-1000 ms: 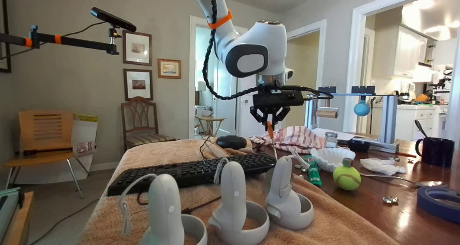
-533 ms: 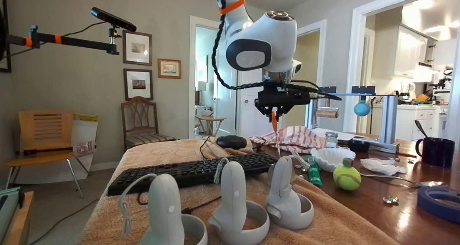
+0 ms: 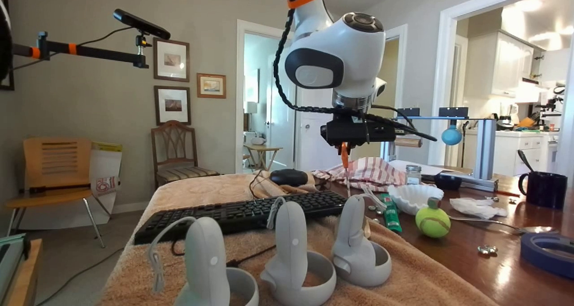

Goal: Place the fish slice underneath one console.

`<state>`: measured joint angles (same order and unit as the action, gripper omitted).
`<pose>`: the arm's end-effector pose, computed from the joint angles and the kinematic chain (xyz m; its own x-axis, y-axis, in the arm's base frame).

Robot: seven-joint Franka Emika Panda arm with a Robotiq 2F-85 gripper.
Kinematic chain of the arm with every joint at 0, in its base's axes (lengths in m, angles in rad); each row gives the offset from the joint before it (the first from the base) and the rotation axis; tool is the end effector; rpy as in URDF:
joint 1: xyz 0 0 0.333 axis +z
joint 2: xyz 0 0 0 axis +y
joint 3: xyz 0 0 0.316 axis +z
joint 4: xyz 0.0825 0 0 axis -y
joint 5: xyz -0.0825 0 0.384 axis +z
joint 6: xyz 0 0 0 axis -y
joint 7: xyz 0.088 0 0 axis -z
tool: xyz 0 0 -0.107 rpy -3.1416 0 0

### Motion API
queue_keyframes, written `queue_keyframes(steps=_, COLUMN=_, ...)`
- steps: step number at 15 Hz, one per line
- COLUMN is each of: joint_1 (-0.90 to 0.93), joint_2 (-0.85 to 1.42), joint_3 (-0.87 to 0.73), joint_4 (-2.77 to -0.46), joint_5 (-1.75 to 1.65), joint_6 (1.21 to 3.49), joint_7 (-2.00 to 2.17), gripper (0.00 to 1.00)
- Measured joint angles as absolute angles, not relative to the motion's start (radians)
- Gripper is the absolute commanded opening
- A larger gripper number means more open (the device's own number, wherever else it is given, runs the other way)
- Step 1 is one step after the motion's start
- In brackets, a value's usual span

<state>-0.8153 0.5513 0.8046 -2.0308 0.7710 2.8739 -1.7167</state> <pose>0.6210 -0.0744 0.2723 0.4743 0.5514 0.6863 0.7062 -0.7038 0.0773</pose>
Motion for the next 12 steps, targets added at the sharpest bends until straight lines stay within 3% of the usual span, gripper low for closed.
queue_keyframes(steps=6, joint_1=-0.820, joint_2=0.548, joint_3=0.772, joint_4=-2.040, joint_5=0.848, joint_6=2.803, joint_7=-1.787, gripper=0.05)
queue_keyframes(steps=12, joint_1=-0.718, joint_2=0.493, joint_3=0.637, joint_4=-2.030, joint_5=0.906, joint_6=2.735, joint_7=-1.787, gripper=0.05)
